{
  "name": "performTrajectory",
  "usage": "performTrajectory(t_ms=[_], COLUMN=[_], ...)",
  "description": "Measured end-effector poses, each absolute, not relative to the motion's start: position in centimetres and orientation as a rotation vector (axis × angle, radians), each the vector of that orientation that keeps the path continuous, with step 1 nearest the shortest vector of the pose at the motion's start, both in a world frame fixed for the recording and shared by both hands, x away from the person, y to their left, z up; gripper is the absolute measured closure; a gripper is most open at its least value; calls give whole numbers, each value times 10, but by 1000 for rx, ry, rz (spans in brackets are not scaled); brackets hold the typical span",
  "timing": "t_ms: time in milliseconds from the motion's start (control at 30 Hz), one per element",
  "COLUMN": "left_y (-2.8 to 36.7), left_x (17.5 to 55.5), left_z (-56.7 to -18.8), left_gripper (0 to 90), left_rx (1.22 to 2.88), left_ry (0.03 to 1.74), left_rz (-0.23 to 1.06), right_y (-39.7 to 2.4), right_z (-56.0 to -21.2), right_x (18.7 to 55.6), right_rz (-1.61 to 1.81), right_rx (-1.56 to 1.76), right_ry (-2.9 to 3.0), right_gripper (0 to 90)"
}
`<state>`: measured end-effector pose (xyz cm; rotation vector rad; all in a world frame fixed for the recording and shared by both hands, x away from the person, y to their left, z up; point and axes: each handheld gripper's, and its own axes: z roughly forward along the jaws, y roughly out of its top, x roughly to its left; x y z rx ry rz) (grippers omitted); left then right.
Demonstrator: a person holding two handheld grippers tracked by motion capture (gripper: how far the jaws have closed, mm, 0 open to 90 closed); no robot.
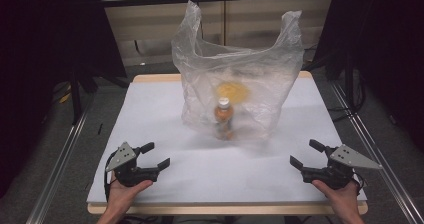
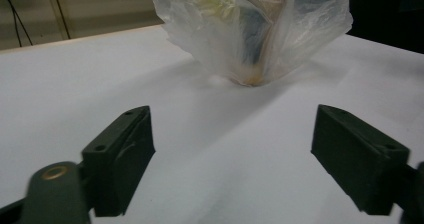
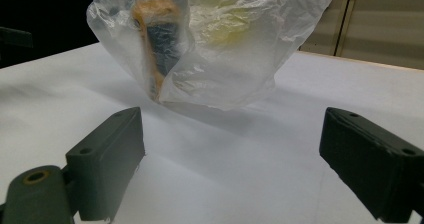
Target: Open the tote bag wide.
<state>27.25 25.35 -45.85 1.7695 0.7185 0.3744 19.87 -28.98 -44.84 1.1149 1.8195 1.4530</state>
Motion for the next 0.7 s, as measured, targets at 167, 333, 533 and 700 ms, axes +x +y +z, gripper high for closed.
performTrajectory(t_ms=[167,333,533,700], left_y=[254,254,253,251], left_x=[273,274,274,270], left_z=[-458,-458,-455,-453], left_gripper=[236,301,388,468], left_rx=[1778,1786,1794,1793], left_ry=[750,737,703,713], left_rz=[372,347,295,308], right_y=[-289,-289,-285,-285], right_z=[-449,-450,-450,-446], right_x=[200,203,206,206], right_rz=[1446,1452,1455,1488], right_rx=[1118,1129,1121,1117], right_ry=[1831,1845,1868,1869], right_gripper=[107,144,256,381])
